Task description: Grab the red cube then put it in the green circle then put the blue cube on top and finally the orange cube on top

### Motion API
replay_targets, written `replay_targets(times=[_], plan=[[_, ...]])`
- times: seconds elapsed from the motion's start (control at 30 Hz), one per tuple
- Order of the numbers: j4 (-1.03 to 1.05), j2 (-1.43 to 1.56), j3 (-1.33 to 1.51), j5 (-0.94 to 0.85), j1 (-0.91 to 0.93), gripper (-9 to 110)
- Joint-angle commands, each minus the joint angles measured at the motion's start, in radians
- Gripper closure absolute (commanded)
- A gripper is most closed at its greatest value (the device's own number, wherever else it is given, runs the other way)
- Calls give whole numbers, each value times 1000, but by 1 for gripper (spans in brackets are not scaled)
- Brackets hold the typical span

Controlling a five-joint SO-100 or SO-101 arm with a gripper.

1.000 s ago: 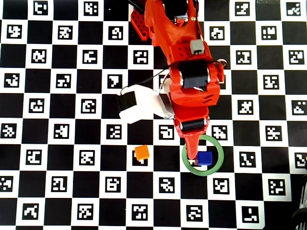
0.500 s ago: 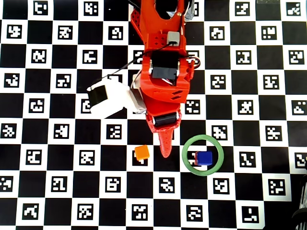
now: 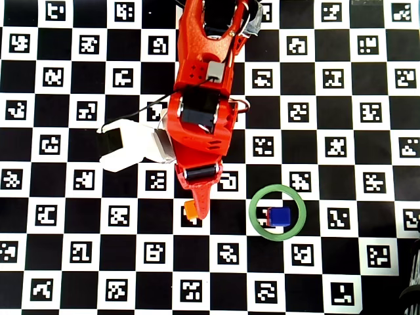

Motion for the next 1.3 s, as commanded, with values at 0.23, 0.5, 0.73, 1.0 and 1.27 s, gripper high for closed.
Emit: replay_targets(times=[0.23, 0.5, 0.73, 1.0, 1.27], plan=[[-133, -100, 12, 78, -9, 54], [-244, -213, 57, 86, -20, 54], [-301, -304, 60, 89, -25, 54], [-362, -350, 121, 98, -21, 54], [-437, -362, 189, 115, -34, 54]])
